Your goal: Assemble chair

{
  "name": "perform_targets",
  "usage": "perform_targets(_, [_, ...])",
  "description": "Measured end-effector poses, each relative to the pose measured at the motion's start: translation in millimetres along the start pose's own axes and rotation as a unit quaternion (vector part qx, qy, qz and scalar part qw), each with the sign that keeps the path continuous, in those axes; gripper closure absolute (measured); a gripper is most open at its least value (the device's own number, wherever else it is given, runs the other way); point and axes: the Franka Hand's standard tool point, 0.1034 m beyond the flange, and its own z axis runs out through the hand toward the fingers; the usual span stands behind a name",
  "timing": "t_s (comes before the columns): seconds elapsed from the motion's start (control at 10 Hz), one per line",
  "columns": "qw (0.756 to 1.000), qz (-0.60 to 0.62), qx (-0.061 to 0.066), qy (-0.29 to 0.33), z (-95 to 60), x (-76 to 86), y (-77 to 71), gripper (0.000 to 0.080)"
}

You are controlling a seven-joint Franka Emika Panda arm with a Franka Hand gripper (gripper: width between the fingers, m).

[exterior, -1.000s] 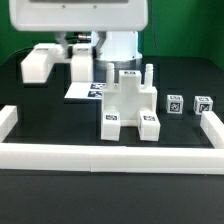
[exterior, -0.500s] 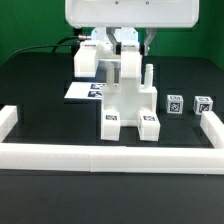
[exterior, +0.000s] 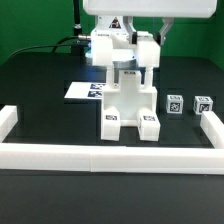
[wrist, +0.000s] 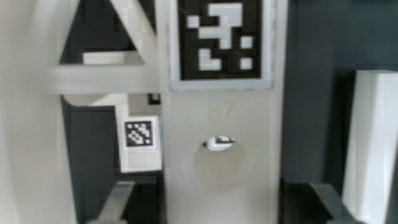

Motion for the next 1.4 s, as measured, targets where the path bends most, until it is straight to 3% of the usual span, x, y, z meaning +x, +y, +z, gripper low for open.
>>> perform_targets(0.2, [1.0, -0.017, 0.001, 0.012, 1.5, -3.0, -11.1, 0.0515])
perform_targets(0.4, [1.0, -0.015, -0.002, 0.008, 20.3, -12.9, -8.4, 0.0515])
perform_targets(0.9, [1.0, -0.02, -0.008, 0.005, 41.9, -15.4, -4.4, 0.0515])
perform_targets(1.1, [1.0, -0.02, -0.01, 0.007, 42.7, -7.9, -4.8, 0.0515])
perform_targets(1.4, [1.0, -0.021, -0.017, 0.003, 62.1, -3.4, 6.4, 0.0515])
